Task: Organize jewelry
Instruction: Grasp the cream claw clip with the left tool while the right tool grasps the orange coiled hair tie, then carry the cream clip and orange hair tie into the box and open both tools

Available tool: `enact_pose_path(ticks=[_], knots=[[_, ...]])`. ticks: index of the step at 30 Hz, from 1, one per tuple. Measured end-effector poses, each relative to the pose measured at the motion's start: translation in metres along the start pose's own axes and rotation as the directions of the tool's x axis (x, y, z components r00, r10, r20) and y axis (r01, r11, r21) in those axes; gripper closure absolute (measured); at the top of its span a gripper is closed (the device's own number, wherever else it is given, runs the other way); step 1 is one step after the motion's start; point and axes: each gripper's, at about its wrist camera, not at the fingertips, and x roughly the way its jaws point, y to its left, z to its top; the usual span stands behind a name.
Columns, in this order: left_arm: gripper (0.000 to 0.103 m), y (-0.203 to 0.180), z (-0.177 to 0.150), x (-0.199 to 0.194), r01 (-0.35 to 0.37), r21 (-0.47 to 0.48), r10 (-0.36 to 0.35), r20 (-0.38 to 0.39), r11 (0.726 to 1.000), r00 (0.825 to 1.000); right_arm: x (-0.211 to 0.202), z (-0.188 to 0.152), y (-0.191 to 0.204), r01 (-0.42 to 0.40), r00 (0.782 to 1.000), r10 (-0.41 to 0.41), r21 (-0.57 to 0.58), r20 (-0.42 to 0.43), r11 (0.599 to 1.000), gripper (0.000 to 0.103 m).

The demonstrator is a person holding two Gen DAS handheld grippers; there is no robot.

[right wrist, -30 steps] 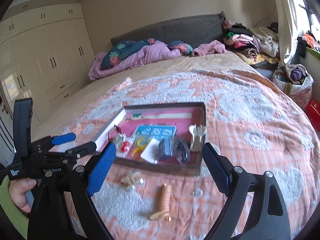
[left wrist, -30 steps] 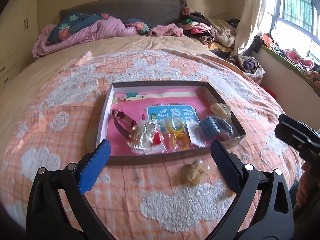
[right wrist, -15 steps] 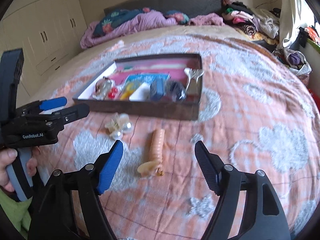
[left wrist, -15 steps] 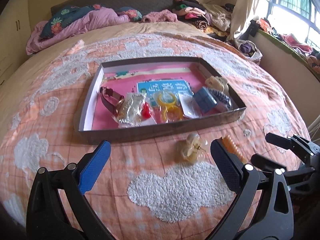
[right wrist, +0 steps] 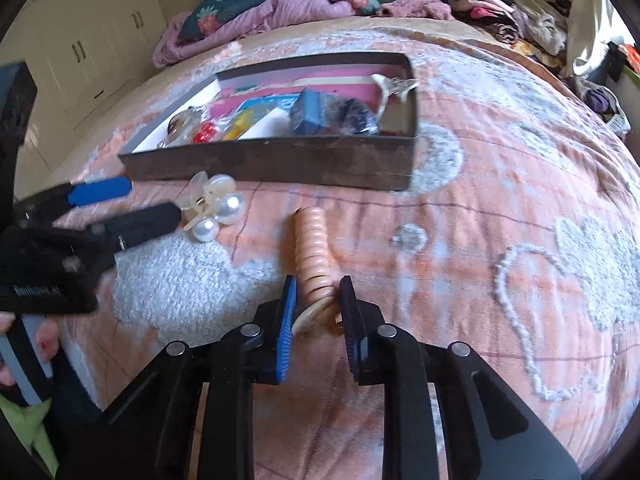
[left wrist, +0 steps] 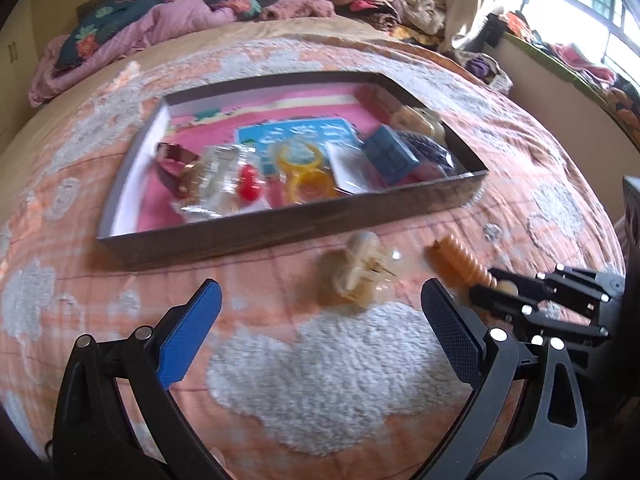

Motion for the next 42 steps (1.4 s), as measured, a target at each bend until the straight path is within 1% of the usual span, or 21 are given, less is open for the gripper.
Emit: enact_pose_path(ticks=[1,6,7,8,9,10,11,13,15,20,23,32,37,42], knots=[[0.011,-0.004,0.0,0.003,0.004,0.015,-0.004,-0.005,1.0,1.0,-0.003,0.0,-0.003,0.0,1.0,0.0,0.01,0.006,1.0,0.083],[0.031,-0.016,0.003,0.02,0.012,0.048,-0.011,-0.031,0.999,0.999,-0.024,0.003,-0.018,-0.013,0.998,0.009,0.067,0.061,0.998,0.083],[0.032,-0.018,0.003,0.023,0.018,0.054,-0.016,-0.029,0.998,0.999,-0.026,0.004,-0.02,-0.015,0.998,0.01,0.074,0.07,0.997,0.083],[0.035,-0.02,0.002,0.025,0.022,0.066,-0.02,-0.028,0.998,0.999,-0.03,0.005,-0.021,-0.011,0.997,0.005,0.079,0.079,0.997,0.083],[0.047,-0.023,0.001,0.028,0.021,0.083,-0.019,-0.027,0.996,0.999,-0.034,0.005,-0.022,-0.004,0.996,-0.003,0.077,0.089,0.997,0.083],[0.055,-0.025,0.0,0.031,0.015,0.095,-0.012,-0.028,0.995,1.0,-0.036,0.007,-0.022,-0.004,0.995,-0.004,0.075,0.097,0.997,0.083],[0.068,-0.027,-0.001,0.032,-0.002,0.109,0.004,-0.019,0.994,1.0,-0.039,0.007,-0.022,-0.01,0.994,0.002,0.074,0.108,0.997,0.083],[0.069,-0.025,0.0,0.029,0.015,0.103,-0.013,-0.017,0.995,1.0,-0.045,0.009,-0.021,-0.028,0.992,0.019,0.071,0.127,0.997,0.083],[0.069,-0.021,0.003,0.021,0.056,0.07,-0.056,-0.006,0.996,0.998,-0.05,0.011,-0.018,-0.043,0.988,0.034,0.057,0.15,0.997,0.083],[0.069,-0.011,0.015,-0.013,0.077,0.026,-0.078,0.072,0.997,0.994,-0.061,0.016,-0.008,-0.073,0.98,0.066,0.031,0.189,0.997,0.083],[0.069,-0.001,0.024,-0.035,0.066,-0.001,-0.065,0.121,0.998,0.99,-0.067,0.02,-0.001,-0.086,0.975,0.081,0.013,0.209,0.996,0.083],[0.069,0.016,0.042,-0.068,0.049,-0.059,-0.036,0.209,0.997,0.977,-0.081,0.037,0.013,-0.104,0.96,0.107,-0.028,0.259,0.994,0.083],[0.069,0.019,0.051,-0.074,0.035,-0.06,-0.02,0.227,0.998,0.974,-0.089,0.05,0.01,-0.1,0.952,0.104,-0.03,0.289,0.995,0.083],[0.069,0.022,0.061,-0.071,0.026,-0.067,-0.01,0.23,0.997,0.973,-0.096,0.065,0.005,-0.09,0.943,0.095,-0.032,0.319,0.995,0.083]])
